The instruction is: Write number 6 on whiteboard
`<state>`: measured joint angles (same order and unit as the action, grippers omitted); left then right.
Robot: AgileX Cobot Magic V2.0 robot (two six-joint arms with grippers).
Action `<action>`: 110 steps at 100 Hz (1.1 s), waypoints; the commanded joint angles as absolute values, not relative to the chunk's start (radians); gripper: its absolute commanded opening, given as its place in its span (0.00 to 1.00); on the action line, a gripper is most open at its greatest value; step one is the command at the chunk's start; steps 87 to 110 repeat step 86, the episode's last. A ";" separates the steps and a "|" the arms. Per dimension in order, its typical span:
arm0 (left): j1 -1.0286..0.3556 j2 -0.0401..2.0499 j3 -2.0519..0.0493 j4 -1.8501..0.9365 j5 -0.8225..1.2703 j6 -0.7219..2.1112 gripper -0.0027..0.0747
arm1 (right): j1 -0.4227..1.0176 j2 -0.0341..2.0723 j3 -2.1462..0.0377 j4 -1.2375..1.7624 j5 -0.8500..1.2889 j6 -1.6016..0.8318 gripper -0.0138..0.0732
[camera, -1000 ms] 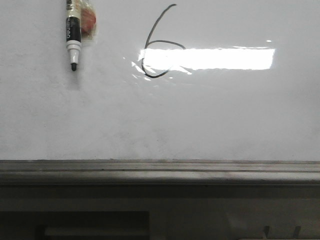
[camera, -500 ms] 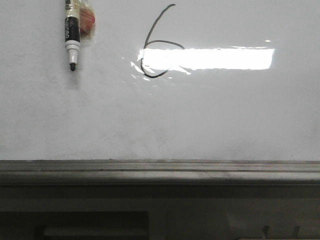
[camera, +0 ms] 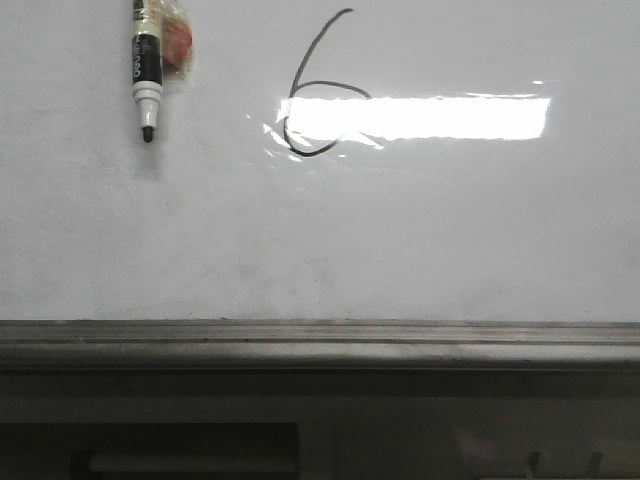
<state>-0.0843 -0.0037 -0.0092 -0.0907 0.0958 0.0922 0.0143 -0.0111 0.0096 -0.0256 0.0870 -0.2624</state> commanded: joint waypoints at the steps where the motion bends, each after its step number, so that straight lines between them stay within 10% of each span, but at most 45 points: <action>1: -0.092 -0.034 0.040 -0.100 0.029 0.085 0.01 | 0.010 -0.028 0.033 -0.037 0.040 -0.256 0.08; 110: -0.092 -0.034 0.040 -0.100 0.029 0.085 0.01 | 0.010 -0.028 0.032 -0.039 0.000 -0.256 0.08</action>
